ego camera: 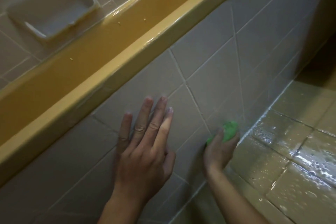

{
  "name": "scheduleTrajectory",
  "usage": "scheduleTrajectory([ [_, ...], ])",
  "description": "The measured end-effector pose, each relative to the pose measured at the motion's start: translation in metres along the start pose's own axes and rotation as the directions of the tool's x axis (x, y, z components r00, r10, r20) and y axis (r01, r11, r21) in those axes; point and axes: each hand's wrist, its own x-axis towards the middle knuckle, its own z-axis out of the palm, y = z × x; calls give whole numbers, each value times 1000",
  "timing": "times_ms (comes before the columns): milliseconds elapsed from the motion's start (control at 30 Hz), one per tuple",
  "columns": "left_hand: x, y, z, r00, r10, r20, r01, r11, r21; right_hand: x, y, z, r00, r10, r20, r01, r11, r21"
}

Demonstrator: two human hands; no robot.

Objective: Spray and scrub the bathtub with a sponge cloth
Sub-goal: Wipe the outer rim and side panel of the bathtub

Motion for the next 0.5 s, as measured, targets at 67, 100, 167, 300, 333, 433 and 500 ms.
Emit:
scheduleTrajectory([
  [67,1,2,0,1000,-9,-2,9,1000,-23,-19,13,-4,999,29,-16,-29,1000,11],
  [100,1,4,0,1000,-16,-5,16,999,-34,-16,18,-5,990,138,-20,-138,990,18],
  [167,1,4,1,1000,-27,-14,26,997,-67,10,37,-4,904,428,-25,-425,902,77],
  [300,1,6,3,998,-45,-36,41,992,-120,47,25,8,871,492,-13,-483,860,163],
  [333,1,8,5,998,-54,-44,48,991,-122,32,-4,10,932,360,-27,-357,930,82],
  [433,-2,10,16,995,-35,-89,25,993,-116,-18,-66,12,977,-215,8,215,976,28],
  [500,-5,9,23,992,-5,-125,-7,995,-97,-34,-74,12,873,-488,-8,487,872,47],
])
